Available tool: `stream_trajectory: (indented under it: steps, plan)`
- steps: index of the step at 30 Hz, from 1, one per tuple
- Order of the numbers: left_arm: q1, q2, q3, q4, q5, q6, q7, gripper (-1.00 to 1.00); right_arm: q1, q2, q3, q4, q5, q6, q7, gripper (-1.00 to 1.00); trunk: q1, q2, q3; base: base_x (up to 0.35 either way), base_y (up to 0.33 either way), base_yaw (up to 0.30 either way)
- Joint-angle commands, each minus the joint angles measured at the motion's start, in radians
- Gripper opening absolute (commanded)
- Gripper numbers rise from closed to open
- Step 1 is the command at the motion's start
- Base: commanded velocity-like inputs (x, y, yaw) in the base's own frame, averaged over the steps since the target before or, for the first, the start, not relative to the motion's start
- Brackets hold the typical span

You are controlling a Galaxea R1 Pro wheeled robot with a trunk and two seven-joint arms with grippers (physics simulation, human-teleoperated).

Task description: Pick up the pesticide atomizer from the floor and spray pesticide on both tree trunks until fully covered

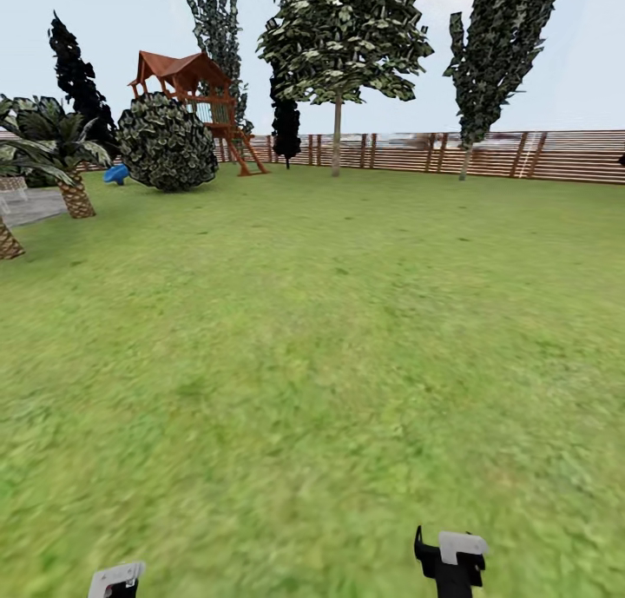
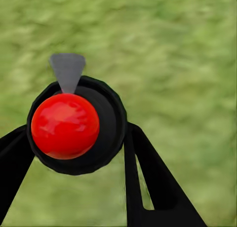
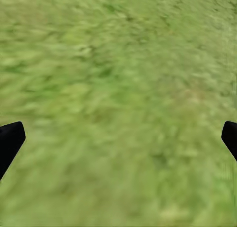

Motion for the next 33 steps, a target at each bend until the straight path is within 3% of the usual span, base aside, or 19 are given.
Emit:
stream_trajectory:
  steps: [1,9,23,29,33]
  plan:
    - [-0.001,0.0,0.009,0.001,-0.01,-0.003,-0.003,-1.0,-0.001,0.002,-0.008,0.001,0.011,-0.002,-0.005,1.0,0.0,0.0,-0.001,0.338,0.0,0.002]
    - [-0.001,0.001,0.009,0.0,-0.01,-0.003,-0.003,-1.0,-0.001,0.008,-0.009,0.001,0.011,-0.001,-0.004,1.0,0.0,0.0,-0.001,0.338,0.0,-0.009]
    - [-0.001,0.002,0.009,-0.001,-0.009,-0.003,-0.003,-1.0,-0.001,0.008,-0.009,0.002,0.011,0.0,-0.004,1.0,0.0,0.0,0.002,0.338,0.0,-0.178]
    - [-0.001,0.003,0.009,-0.001,-0.009,-0.003,-0.003,-1.0,-0.001,0.009,-0.009,0.004,0.011,0.0,-0.004,1.0,0.0,0.0,0.002,0.338,0.0,-0.033]
    - [-0.001,0.003,0.009,-0.001,-0.008,-0.003,-0.003,-1.0,0.031,0.009,-0.01,0.008,0.011,0.0,-0.005,1.0,0.0,0.0,0.002,0.338,0.0,-0.001]
